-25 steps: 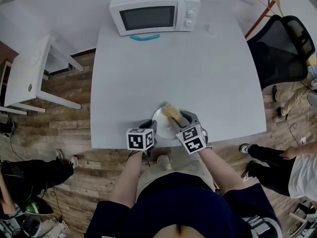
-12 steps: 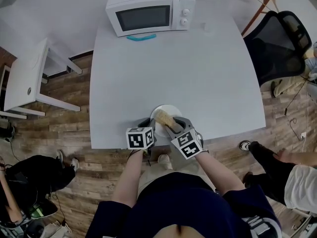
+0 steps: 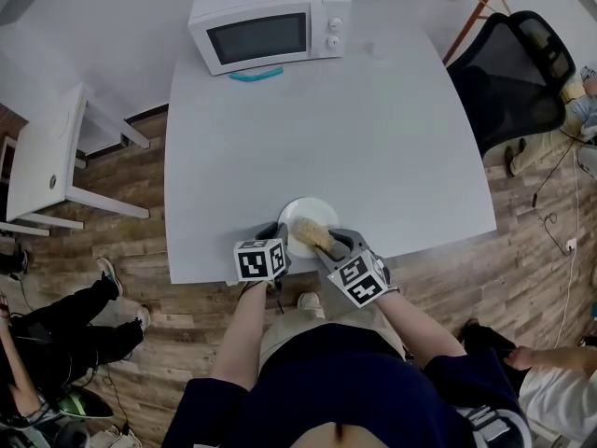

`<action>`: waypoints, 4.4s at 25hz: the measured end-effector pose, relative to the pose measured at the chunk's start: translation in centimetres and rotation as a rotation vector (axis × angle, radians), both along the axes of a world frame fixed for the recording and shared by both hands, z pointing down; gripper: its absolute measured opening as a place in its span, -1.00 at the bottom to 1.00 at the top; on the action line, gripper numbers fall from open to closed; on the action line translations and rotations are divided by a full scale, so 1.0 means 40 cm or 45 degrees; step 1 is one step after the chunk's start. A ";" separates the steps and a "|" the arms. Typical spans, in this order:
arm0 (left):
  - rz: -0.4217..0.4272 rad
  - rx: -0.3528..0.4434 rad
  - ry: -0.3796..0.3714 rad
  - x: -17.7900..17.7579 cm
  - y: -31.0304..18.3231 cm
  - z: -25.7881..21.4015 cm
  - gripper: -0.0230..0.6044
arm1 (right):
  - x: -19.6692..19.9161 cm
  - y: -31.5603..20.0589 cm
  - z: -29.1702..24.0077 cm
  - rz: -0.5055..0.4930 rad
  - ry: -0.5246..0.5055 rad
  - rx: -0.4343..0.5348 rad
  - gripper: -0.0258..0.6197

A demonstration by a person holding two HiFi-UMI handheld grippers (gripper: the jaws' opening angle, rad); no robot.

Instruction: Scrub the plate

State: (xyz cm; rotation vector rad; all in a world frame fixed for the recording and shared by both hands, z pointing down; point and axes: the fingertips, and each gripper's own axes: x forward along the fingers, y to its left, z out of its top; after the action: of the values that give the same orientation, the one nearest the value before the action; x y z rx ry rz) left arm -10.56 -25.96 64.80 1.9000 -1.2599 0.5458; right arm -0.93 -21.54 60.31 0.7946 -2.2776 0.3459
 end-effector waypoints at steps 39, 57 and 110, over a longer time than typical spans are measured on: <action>0.053 0.042 -0.059 0.004 -0.006 -0.002 -0.69 | -0.047 -0.049 0.011 -0.024 0.012 0.007 -0.39; 0.047 0.051 -0.065 0.000 -0.006 0.001 -0.69 | 0.060 -0.035 0.003 0.090 0.064 0.024 -0.38; 0.124 0.365 0.114 0.024 0.264 -0.302 -0.87 | 0.051 0.165 -0.308 0.413 -0.354 0.268 -0.39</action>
State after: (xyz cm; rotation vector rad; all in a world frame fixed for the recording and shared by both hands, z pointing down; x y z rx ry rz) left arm -9.59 -15.42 52.73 2.2071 -1.2445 0.3389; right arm 1.11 -14.93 48.01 1.3020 -2.4687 0.3871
